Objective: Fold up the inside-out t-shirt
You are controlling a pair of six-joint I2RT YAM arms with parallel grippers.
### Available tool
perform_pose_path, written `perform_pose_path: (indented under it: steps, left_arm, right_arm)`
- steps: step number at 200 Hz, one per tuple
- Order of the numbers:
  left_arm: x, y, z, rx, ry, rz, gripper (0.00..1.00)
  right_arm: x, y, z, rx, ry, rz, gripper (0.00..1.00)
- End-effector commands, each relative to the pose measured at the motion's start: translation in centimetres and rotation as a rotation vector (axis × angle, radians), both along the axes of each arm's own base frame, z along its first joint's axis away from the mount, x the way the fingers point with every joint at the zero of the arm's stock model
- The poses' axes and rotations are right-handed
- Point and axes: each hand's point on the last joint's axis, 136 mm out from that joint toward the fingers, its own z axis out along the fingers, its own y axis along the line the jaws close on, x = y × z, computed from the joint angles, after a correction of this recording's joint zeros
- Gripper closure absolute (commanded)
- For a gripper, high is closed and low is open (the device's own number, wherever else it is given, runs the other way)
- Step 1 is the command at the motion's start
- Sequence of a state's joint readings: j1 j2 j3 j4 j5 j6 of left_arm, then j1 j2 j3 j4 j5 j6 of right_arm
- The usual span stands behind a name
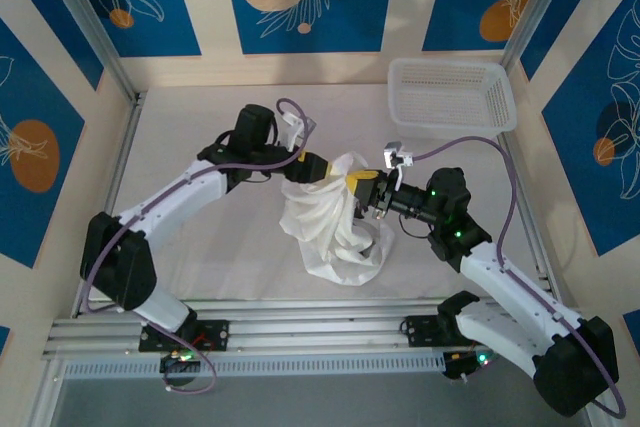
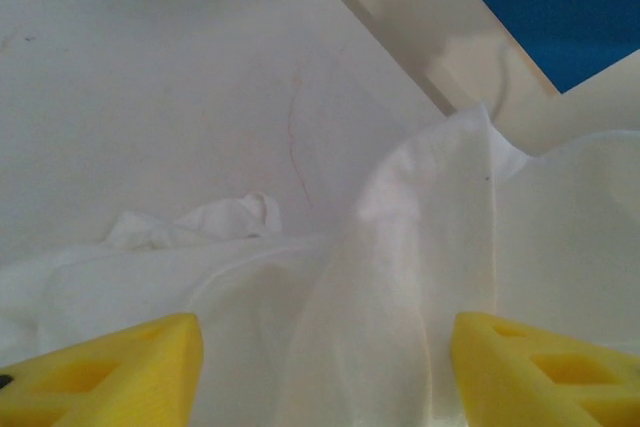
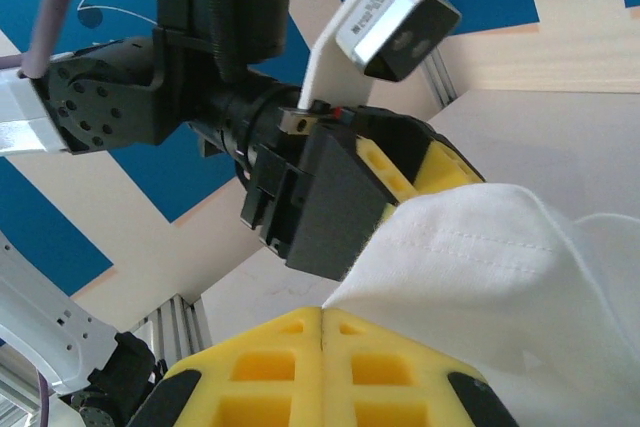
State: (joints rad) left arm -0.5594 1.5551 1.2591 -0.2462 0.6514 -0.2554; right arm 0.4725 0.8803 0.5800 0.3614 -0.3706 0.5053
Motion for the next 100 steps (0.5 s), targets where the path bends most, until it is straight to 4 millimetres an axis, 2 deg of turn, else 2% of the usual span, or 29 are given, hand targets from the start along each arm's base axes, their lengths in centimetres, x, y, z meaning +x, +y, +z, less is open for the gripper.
perform_pose_path:
  steps: [1, 28, 37, 53, 75, 84, 100]
  left_arm:
    - [-1.1, -1.1, 2.0, -0.078, -0.018, -0.081, 0.35]
    - [-2.8, -1.5, 1.5, -0.105, 0.039, -0.172, 0.36]
    - [-3.2, -1.4, 1.1, -0.105, 0.056, -0.18, 0.4]
    - [-3.7, -1.3, 0.6, -0.108, 0.081, -0.19, 0.58]
    - [-3.8, -1.1, 0.9, -0.115, 0.09, -0.179, 1.0]
    - [-3.6, -1.0, 1.6, -0.137, 0.08, -0.166, 1.0]
    - [-2.8, -0.7, 4.5, -0.22, 0.066, -0.125, 1.0]
  right_arm:
    - [-0.1, -0.6, 0.5, 0.005, -0.005, -0.028, 1.0]
    - [0.2, -0.8, 0.1, 0.003, 0.004, -0.049, 1.0]
    - [0.2, -0.8, 0.1, 0.003, 0.004, -0.053, 1.0]
    - [0.4, -0.9, 0.1, 0.003, 0.004, -0.06, 1.0]
    - [0.6, -1.1, -0.2, -0.001, 0.01, -0.074, 1.0]
    - [0.6, -1.2, -0.3, -0.001, 0.008, -0.083, 1.0]
    - [1.0, -1.8, -1.2, -0.007, 0.017, -0.121, 1.0]
